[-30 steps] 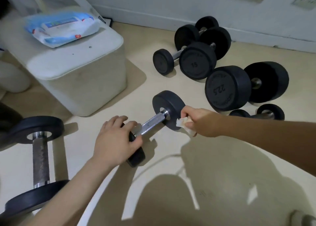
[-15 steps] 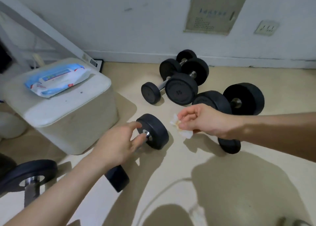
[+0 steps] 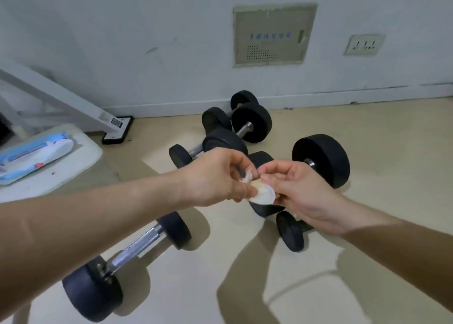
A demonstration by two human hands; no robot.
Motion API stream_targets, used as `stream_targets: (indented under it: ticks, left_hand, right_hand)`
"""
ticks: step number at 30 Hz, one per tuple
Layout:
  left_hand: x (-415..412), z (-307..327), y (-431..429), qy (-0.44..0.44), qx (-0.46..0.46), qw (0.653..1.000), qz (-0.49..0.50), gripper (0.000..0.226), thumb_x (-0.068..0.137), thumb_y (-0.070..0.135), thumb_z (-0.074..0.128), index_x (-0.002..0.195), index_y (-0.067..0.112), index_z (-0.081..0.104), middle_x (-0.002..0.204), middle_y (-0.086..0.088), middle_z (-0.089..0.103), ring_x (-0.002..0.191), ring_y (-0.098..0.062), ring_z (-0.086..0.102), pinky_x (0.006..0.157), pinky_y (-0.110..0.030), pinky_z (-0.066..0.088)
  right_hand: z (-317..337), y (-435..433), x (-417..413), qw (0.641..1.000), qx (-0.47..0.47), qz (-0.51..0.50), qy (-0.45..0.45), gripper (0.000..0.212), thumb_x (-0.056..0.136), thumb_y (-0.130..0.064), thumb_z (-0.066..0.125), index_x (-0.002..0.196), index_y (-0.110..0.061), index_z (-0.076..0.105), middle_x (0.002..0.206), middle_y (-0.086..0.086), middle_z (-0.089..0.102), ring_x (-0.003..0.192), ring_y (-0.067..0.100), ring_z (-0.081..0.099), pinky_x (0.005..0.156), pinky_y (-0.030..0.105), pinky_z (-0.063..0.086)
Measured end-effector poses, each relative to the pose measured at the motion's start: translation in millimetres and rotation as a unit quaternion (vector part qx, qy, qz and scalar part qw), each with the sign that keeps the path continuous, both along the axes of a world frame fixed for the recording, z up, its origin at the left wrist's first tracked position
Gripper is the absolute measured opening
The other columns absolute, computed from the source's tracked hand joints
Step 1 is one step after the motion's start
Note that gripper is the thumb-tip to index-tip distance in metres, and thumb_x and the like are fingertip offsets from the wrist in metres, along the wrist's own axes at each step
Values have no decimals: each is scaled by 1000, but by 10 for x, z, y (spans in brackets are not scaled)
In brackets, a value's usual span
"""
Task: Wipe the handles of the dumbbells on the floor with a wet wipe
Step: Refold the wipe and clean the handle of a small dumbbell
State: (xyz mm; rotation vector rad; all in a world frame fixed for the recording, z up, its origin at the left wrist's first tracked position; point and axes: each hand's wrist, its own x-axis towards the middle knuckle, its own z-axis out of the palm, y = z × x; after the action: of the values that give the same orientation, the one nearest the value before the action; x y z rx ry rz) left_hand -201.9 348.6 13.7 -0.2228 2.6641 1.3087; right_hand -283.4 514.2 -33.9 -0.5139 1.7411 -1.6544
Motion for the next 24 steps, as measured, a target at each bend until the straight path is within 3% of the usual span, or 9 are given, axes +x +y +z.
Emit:
stream_targets:
  ticks: [4,7,10,13,16,18,21,24]
  left_hand:
    - [-436,-154,458,-58,36,998,10,20,78,14,76,96,21,70,81,-3,71,71,-12,64,72,-28,55]
    - [-681,-396,807,-80,146,981,95,10,84,13,69,92,15,73,95,-5,72,89,-19,68,84,-32,57]
    - [-826,-662,1187,-73,329,919,203,15,92,17,59,93,12,73,96,-8,73,90,-19,68,84,-32,55]
    - [-890,-953,1513,-35,409,865,289,22,96,25,54,95,11,72,86,-7,72,75,-15,65,68,-26,52]
    - [-930,-1161,1727,6,388,842,375,23,97,26,52,93,13,71,76,-3,67,63,-10,57,56,-22,45]
    - [-958,-1251,1800,31,379,829,410,23,97,23,52,93,10,70,77,-5,67,62,-10,58,54,-20,45]
    - [-1010,-1432,1836,36,310,859,406,22,97,20,52,91,8,69,86,-10,71,74,-17,65,59,-24,52]
    - [-978,-1568,1865,24,251,886,389,15,97,20,53,93,14,66,84,-7,72,70,-15,66,52,-22,50]
  right_hand:
    - [-168,494,-342,984,-73,-100,-126,18,94,-7,51,96,-11,69,89,9,67,68,11,57,57,23,43]
    - [-379,872,-549,961,-115,-126,-217,22,93,-9,52,109,-7,66,103,13,66,74,14,53,58,22,40]
    - [-617,1156,-700,961,-140,-83,-222,35,84,-15,58,118,-6,63,110,11,66,73,9,53,61,23,38]
    - [-808,1341,-820,982,-79,-41,-167,34,76,-18,67,109,-9,70,103,16,68,77,16,50,62,24,39]
    - [-979,1439,-936,985,-41,-69,-154,19,82,-12,66,98,-7,74,92,15,68,79,23,48,60,25,40]
    - [-1064,1427,-970,962,-88,-121,-229,19,89,-7,58,103,0,68,97,16,69,79,23,56,55,24,45]
    - [-1173,1366,-964,902,-154,-171,-366,25,93,-11,53,113,3,58,106,22,68,75,24,68,52,27,53]
    - [-1256,1333,-891,894,-143,-143,-399,24,85,-16,60,106,-4,59,106,20,69,79,27,69,52,29,54]
